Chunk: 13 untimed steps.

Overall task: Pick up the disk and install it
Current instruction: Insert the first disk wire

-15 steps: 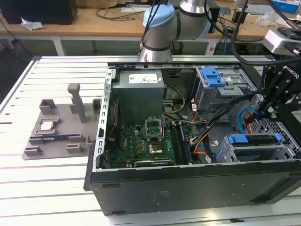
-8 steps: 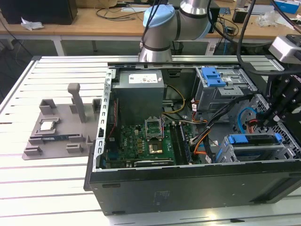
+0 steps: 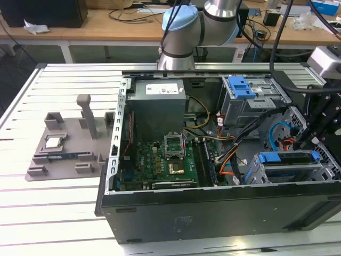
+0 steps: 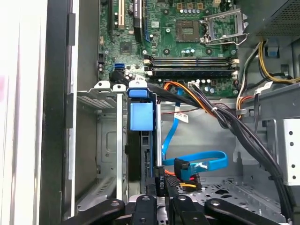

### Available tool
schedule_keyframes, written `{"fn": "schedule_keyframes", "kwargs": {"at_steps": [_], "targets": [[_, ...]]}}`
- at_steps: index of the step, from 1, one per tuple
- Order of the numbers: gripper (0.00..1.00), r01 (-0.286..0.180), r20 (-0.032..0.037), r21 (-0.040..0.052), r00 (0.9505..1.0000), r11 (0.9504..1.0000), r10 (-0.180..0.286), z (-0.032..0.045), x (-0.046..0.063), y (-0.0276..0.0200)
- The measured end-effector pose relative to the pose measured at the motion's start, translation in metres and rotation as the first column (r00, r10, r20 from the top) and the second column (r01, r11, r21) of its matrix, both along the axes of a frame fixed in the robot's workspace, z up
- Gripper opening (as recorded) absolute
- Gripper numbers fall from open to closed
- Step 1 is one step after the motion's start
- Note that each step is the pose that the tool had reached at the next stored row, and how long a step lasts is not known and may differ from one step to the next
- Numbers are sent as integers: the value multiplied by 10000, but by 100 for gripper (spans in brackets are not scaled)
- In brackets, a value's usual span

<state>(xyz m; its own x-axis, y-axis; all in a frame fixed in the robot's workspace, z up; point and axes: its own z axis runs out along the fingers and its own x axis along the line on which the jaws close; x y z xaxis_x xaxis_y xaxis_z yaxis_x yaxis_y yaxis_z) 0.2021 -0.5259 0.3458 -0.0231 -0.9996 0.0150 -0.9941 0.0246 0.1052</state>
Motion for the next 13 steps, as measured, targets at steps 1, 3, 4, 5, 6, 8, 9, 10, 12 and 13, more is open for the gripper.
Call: {"fn": "schedule_keyframes", "kwargs": {"at_steps": [1, 3, 4, 5, 6, 8, 9, 10, 12, 13], "targets": [[20, 63, 1, -3, 10000, 10000, -63, -8, 0, -4], [20, 118, 1, -17, 9999, 9999, -118, -18, 0, -23], [20, 124, 1, -20, 9999, 9999, -124, -21, -1, -44], [20, 124, 0, -22, 9999, 9999, -124, -25, 0, -72], [20, 123, 1, -22, 9999, 9999, -123, -27, 1, -83], [20, 124, 0, -22, 9999, 9999, -124, -27, 0, -84], [20, 124, 0, -22, 9999, 9999, -124, -27, 0, -85], [20, 124, 1, -23, 9999, 9999, -124, -26, 0, -85], [21, 124, 0, -22, 9999, 9999, -124, -27, 0, -85], [21, 125, 0, -22, 9999, 9999, -125, -27, 0, -86]]}}
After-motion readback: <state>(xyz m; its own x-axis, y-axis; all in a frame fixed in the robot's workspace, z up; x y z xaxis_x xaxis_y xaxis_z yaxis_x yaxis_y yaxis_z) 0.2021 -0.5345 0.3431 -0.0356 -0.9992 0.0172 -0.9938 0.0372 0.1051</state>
